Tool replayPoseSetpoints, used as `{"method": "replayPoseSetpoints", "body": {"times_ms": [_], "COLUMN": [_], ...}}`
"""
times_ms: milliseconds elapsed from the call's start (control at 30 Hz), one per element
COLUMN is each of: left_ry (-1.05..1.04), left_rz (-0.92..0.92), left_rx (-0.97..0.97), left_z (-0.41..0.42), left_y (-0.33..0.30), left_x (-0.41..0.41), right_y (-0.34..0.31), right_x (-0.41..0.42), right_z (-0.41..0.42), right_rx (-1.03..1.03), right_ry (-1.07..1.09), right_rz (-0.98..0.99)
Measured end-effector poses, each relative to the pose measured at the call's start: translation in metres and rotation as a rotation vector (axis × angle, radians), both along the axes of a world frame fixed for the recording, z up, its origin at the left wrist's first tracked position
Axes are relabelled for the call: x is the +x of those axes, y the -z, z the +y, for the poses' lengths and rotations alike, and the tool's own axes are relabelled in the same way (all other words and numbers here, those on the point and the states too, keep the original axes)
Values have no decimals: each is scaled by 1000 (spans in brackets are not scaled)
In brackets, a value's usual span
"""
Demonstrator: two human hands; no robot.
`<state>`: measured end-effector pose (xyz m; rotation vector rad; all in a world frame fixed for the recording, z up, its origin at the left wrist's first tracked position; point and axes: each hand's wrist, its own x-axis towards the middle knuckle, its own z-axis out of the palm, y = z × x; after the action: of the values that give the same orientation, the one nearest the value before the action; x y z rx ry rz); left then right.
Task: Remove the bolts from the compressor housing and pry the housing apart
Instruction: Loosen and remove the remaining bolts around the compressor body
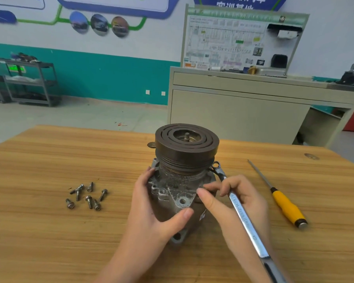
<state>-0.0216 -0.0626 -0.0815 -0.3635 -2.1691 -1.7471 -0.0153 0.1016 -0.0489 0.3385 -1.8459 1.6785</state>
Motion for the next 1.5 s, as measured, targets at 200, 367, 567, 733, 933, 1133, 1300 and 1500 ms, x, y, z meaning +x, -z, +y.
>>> {"method": "replayPoseSetpoints", "body": {"times_ms": [200,367,567,733,933,1133,1300,1500], "left_ry": [0,0,-3,-4,4,-1,-12,-2], "left_rz": [8,3,3,1,-14,-6,-2,-14], "left_rx": [-5,-19,-24,-21,-16,-25,-32,-26], "left_z": [0,-1,0,0,0,1,1,0], "left_y": [-1,-1,-2,-3,-3,-4,-6,-7], "left_x": [0,1,1,2,2,3,4,3], "right_y": [-1,-2,-4,-7,-6,-11,-9,-11], "right_x": [0,1,3,6,5,6,6,7], "right_z": [1,-1,-2,-3,-3,-3,-1,-6], "right_rx": [-3,31,53,48,52,25,81,108], "right_ry": [27,-11,19,-7,10,25,30,46], "right_rz": [-39,-35,-61,-65,-101,-106,-102,-127]}}
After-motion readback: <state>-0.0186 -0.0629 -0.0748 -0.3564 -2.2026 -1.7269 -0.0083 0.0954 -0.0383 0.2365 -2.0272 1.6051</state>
